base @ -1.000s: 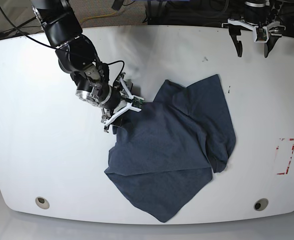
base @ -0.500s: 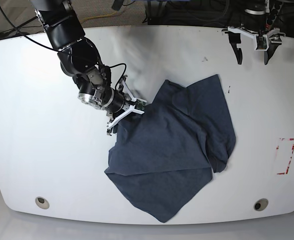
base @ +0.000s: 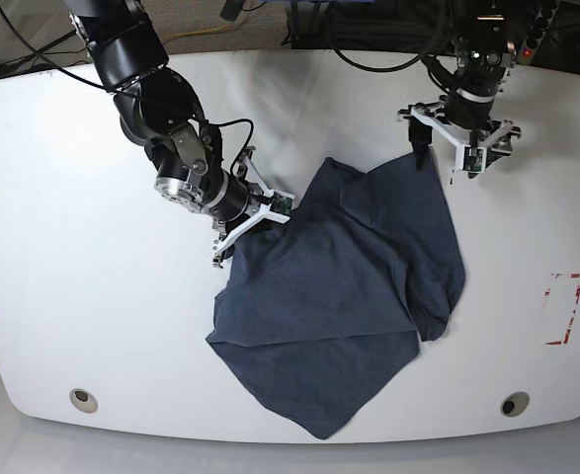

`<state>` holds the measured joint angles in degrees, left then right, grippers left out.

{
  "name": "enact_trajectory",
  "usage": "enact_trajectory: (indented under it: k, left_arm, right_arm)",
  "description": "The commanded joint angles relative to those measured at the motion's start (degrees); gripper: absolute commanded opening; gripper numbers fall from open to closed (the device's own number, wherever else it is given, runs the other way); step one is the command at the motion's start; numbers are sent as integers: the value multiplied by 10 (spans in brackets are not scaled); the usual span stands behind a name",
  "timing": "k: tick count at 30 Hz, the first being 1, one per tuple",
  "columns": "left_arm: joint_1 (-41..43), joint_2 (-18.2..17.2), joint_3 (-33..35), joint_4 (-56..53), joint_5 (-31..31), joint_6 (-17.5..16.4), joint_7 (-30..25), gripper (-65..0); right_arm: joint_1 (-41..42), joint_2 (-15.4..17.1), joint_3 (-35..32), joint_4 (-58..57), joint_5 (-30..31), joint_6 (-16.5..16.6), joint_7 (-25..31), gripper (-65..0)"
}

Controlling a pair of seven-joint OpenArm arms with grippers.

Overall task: Fold the T-shirt properly
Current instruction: 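Lower both grippers onto the crumpled navy T-shirt and pinch its edges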

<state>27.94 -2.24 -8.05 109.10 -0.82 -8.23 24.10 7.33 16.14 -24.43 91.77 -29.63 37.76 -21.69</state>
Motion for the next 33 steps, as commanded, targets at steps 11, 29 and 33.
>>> enact_trajectory:
  k: [11,29,33]
  left_arm:
    - [-74,-3,33,-112,3,3,5,-187]
    - [-111,-7,42,-218,3,1,5,-500]
    - [-117,-28,62,-233,3,1,5,-650]
  right_arm:
    - [12,-9,3,12,2,-4,6,-650]
    - [13,-12,3,14,1,-4,6,-650]
    - [12,-12,4,27,1,-4,1,-650]
